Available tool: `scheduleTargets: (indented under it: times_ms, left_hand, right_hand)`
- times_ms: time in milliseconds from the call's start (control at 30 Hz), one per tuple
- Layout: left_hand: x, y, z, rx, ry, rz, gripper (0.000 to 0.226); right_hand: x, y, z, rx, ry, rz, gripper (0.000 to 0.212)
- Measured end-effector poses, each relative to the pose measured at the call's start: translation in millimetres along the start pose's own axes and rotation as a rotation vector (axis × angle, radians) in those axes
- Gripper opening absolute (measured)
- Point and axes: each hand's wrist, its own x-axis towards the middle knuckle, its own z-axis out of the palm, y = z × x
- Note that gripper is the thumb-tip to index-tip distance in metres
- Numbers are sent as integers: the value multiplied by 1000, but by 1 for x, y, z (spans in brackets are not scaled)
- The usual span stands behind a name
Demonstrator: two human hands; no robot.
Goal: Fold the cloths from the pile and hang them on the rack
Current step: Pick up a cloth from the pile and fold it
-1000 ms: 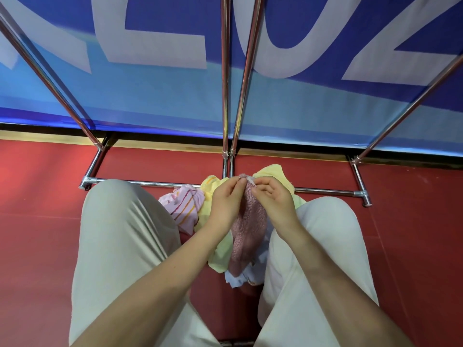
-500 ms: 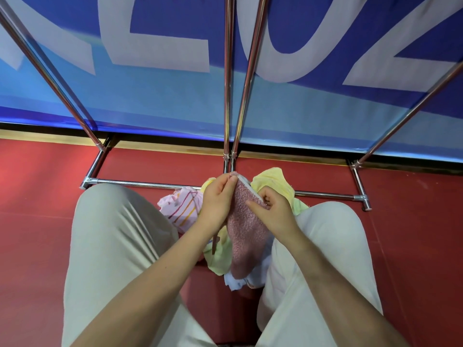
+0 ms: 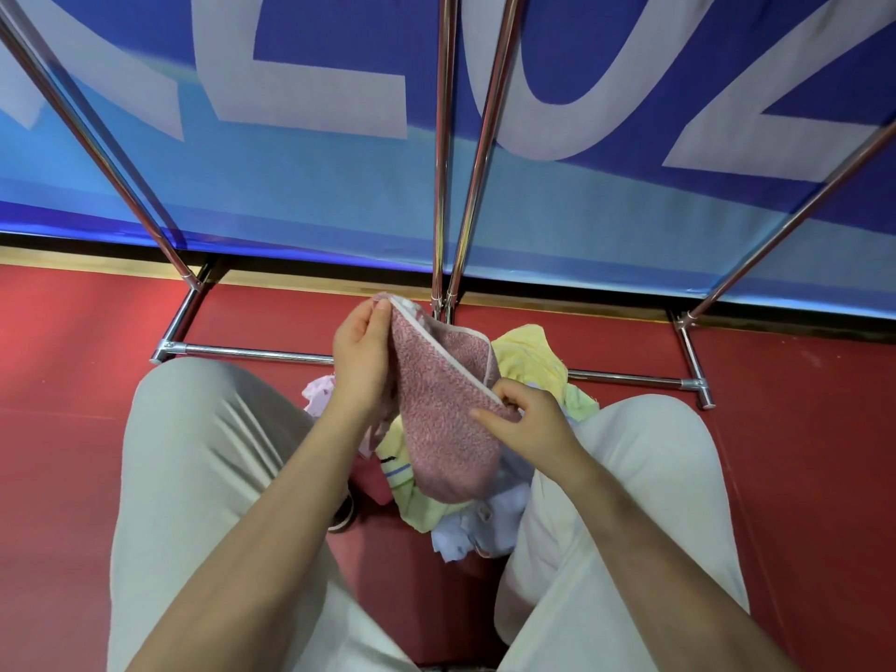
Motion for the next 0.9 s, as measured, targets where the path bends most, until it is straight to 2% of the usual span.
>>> scheduleTargets:
  times_ms: [167,267,467,567,733,800,833,867,900]
  left_hand:
    - [7,10,-14,-2,88,58,26]
    - [11,13,-24,-44,130,68,26]
    - [10,21,-34,-115,227,40,26]
    - [11,22,-40,-108,273,34,27]
    - [17,14,-57,133,210,120,32]
    - [14,17,-56,125,182,142,27]
    - [13,18,-55,126,166,150,26]
    - [11,20,-54,142,145,160,27]
    - [8,22,-53,162,117,171,27]
  right_hand:
    - [-3,-3,0,9,88,-66,31]
    - [-4,3,-2,-87,42,-81,36]
    - [-5,17,-4,-371,-104,50,36]
    - [-2,23,-6,-383,-103,155,28]
    - [-1,25,-9,-474,-46,187,12]
    - [1,26,-13,-452,13,248,37]
    - [2,27,-15,-451,29,281,43]
    - [3,28,-16,-463,38,296,37]
    - [3,29,-17,-492,43,308,21]
